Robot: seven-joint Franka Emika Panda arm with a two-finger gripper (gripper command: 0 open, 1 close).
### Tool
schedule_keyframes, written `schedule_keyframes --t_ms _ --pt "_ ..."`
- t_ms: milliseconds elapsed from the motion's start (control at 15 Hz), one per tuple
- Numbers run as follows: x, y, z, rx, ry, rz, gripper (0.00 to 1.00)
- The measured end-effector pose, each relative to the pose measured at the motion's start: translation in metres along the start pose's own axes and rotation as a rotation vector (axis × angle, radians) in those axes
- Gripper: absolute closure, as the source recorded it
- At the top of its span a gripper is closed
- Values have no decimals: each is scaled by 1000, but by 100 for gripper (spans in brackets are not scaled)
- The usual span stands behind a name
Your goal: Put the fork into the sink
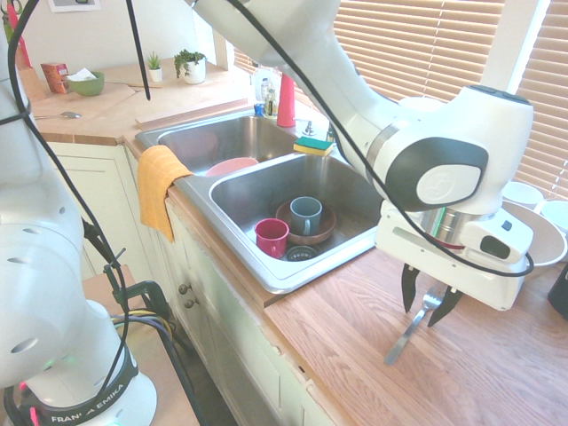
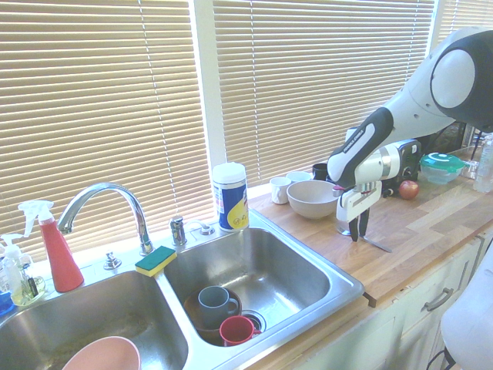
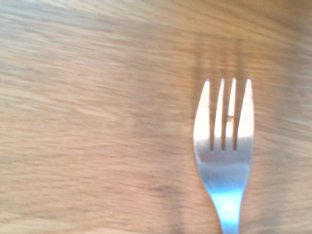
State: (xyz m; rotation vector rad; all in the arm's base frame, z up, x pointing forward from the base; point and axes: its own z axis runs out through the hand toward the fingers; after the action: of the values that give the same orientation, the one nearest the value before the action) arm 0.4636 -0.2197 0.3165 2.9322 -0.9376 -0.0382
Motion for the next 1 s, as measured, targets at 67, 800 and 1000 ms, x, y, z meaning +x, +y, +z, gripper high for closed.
schedule_keyframes --t_ms 67,800,1000 --pt "0 -1 0 3 0 3 100" --pt "-5 -1 -17 20 -8 150 100" --pt "-35 -36 -69 2 -6 226 100"
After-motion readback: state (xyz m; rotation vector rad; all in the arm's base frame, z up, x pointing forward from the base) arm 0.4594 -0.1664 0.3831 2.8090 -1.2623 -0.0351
